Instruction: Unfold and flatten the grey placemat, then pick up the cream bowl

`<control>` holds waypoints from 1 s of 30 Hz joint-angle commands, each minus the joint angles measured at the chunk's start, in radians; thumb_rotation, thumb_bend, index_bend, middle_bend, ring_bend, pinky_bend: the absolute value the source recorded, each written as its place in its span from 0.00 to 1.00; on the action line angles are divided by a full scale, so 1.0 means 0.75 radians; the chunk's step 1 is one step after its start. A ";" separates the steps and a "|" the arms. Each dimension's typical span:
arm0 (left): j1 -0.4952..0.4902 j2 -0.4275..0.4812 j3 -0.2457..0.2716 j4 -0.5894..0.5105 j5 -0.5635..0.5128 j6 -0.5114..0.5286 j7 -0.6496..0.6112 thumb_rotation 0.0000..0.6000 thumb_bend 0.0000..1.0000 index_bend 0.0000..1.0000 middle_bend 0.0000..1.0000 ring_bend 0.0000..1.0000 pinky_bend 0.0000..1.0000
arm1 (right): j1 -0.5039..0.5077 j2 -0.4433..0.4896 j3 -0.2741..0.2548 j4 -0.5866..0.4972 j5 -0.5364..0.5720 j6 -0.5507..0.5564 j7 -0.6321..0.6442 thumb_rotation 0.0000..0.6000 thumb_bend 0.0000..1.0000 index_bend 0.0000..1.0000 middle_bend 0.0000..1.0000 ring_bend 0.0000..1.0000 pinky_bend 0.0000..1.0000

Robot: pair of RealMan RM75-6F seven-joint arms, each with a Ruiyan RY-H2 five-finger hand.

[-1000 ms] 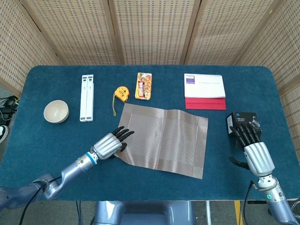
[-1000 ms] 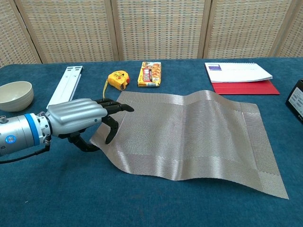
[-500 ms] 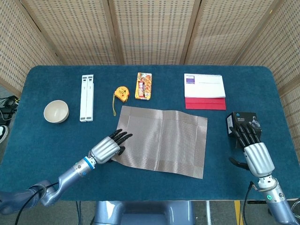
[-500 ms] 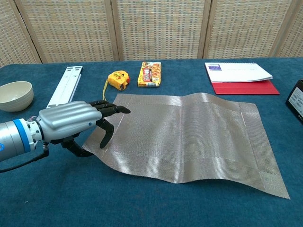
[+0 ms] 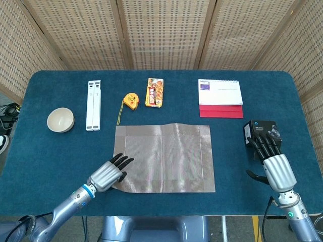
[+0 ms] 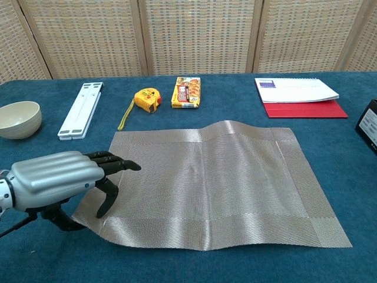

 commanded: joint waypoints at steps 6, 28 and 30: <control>0.033 0.071 0.039 -0.119 -0.055 -0.024 0.131 1.00 0.47 0.74 0.00 0.00 0.00 | -0.004 0.007 0.002 -0.006 -0.003 0.010 0.003 1.00 0.00 0.07 0.00 0.00 0.00; 0.068 0.148 0.069 -0.166 -0.028 -0.028 0.172 1.00 0.47 0.72 0.00 0.00 0.00 | -0.010 0.012 0.003 -0.018 -0.017 0.022 0.000 1.00 0.00 0.07 0.00 0.00 0.00; 0.066 0.162 0.069 -0.171 -0.025 -0.034 0.157 1.00 0.42 0.54 0.00 0.00 0.00 | -0.010 0.012 0.003 -0.018 -0.017 0.023 -0.001 1.00 0.00 0.07 0.00 0.00 0.00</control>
